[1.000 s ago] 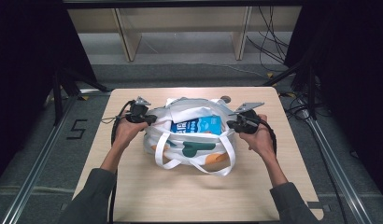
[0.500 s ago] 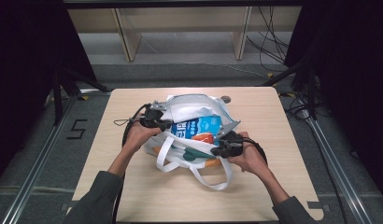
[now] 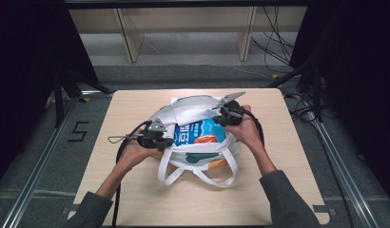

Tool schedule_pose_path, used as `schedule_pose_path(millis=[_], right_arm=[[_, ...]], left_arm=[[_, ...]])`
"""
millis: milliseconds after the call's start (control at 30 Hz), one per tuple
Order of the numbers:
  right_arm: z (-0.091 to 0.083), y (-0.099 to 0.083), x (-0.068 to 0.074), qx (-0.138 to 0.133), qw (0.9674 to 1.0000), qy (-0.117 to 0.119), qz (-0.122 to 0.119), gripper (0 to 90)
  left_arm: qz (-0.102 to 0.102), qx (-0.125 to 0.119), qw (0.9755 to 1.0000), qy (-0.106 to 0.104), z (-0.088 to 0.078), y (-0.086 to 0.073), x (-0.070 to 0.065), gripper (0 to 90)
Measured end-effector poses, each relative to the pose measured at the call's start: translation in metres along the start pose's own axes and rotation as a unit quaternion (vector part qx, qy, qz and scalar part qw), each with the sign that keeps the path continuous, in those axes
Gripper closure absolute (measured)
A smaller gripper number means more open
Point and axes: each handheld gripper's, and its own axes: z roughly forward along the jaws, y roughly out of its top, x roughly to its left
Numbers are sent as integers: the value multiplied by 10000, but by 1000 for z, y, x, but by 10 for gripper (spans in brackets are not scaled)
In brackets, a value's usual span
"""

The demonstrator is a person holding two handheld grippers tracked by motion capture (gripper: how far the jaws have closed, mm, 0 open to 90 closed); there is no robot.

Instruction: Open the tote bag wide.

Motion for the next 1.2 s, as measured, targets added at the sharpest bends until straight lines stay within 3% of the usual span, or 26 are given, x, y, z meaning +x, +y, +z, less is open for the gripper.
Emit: schedule_pose_path(millis=[67, 100, 133, 167, 233, 267, 300, 367, 433, 500, 533, 600, 633, 667, 767, 1033, 1067, 1167, 1200], right_arm=[[9, 4, -4, 121, 9999, -32, -9, 900], [18, 7, -8, 200, 9997, -120, -61, 900], [36, 10, -14, 400, 9983, -393, 170, 900], [43, 10, -17, 335, 9982, -477, 159, 900], [48, 11, -22, 416, 9977, -513, 146, 900], [58, 10, -29, 566, 9960, -634, 290, 900], [58, 10, -29, 566, 9960, -634, 290, 900], [68, 10, -30, 779, 9929, -758, 486, 900], [68, 11, -30, 792, 9928, -794, 423, 900], [60, 15, -27, 721, 9939, -755, 344, 900], [53, 16, -26, 642, 9948, -716, 334, 900], [38, 18, -23, 404, 9971, -532, 366, 900], [23, 16, -19, 67, 9984, -449, 349, 900], [23, 16, -19, 67, 9984, -449, 349, 900], [-2, 7, -16, -46, 9991, -266, 339, 900], [-20, -13, -13, -343, 9986, -186, 367, 900], [-22, -15, -12, -365, 9984, -193, 385, 898], [-27, -22, -7, -423, 9985, -142, 317, 889], [-33, -26, -3, -467, 9984, -109, 294, 882]], left_arm=[[-48, -2, 10000, -15, 1, -3, -2, 872], [33, 13, 10000, -71, 1, -4, -3, 876], [67, 74, 9998, -152, 2, -8, -5, 880], [67, 74, 9998, -152, 2, -8, -5, 882], [81, 151, 9997, -199, 4, -13, -8, 889], [123, 141, 9996, -206, 4, -15, -8, 892], [62, 137, 9997, -215, 4, -16, -9, 892], [20, 74, 9997, -245, 3, -18, -9, 892], [87, 37, 9997, -208, 1, -17, -8, 887], [-77, -83, 9998, -186, -1, -16, -7, 879], [-11, -154, 9997, -188, -3, -14, -4, 864], [-169, -267, 9995, -79, -5, -13, -3, 839], [-103, -323, 9994, -82, -7, -11, -1, 819], [-207, -385, 9990, -24, -8, -10, -3, 819], [-270, -572, 9980, -75, -15, -5, -8, 778], [-428, -812, 9955, -219, -24, -2, -13, 752], [-295, -762, 9964, -234, -25, -2, -12, 744], [-457, -863, 9950, -187, -27, -3, -14, 723], [-359, -825, 9958, -194, -29, -4, -12, 705]])
